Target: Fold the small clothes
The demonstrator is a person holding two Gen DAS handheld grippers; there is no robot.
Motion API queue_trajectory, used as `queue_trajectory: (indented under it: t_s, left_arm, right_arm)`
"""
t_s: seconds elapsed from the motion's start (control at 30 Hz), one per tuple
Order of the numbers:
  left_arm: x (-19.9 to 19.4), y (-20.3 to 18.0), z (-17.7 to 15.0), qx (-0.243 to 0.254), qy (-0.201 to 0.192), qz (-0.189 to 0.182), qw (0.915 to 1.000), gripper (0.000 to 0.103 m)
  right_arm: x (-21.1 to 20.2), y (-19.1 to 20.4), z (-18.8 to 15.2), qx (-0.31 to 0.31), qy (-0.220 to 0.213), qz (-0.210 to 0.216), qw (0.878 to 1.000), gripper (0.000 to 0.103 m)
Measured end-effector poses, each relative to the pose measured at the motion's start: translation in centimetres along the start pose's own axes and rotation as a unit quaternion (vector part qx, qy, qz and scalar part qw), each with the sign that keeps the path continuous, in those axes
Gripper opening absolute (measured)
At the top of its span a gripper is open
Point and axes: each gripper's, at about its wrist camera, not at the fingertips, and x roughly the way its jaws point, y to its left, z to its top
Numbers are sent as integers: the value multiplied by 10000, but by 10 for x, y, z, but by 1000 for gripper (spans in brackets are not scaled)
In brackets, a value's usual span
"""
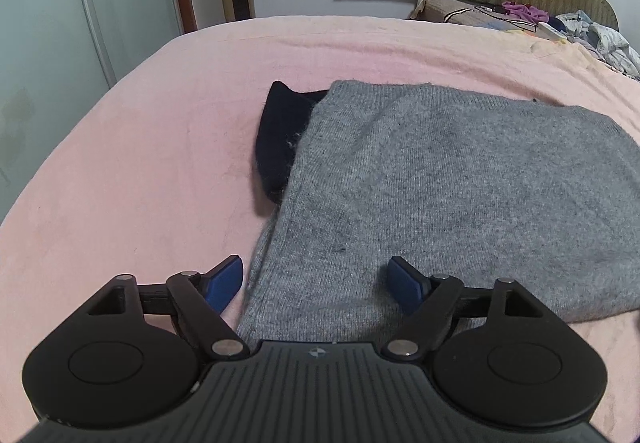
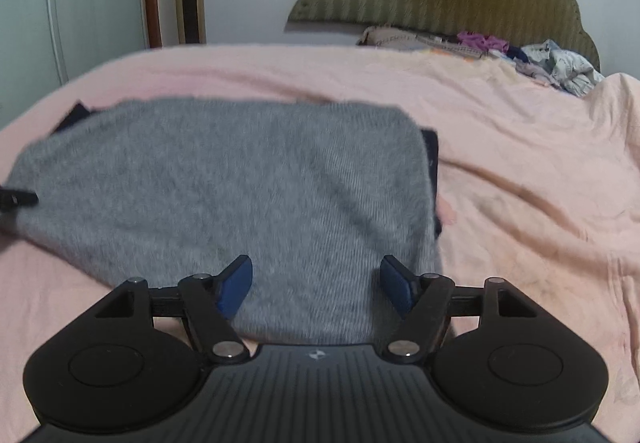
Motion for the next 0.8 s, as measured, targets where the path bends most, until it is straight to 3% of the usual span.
queue_trajectory:
  t_s: [0.27,0.53,0.8]
  left_arm:
    - [1,2,0,-30,0,23,10000,84]
    - [2,2,0,-20,-15,71,10000,86]
    - [0,0,1,-11,-47,135,9999,91]
  right_arm:
    - [1,-3,-9,7,-110,-76,9999,84]
    - [-5,-4,-6,158,-131,-60,9998,86]
    - [-21,18,9,87,-372,327,9987,88]
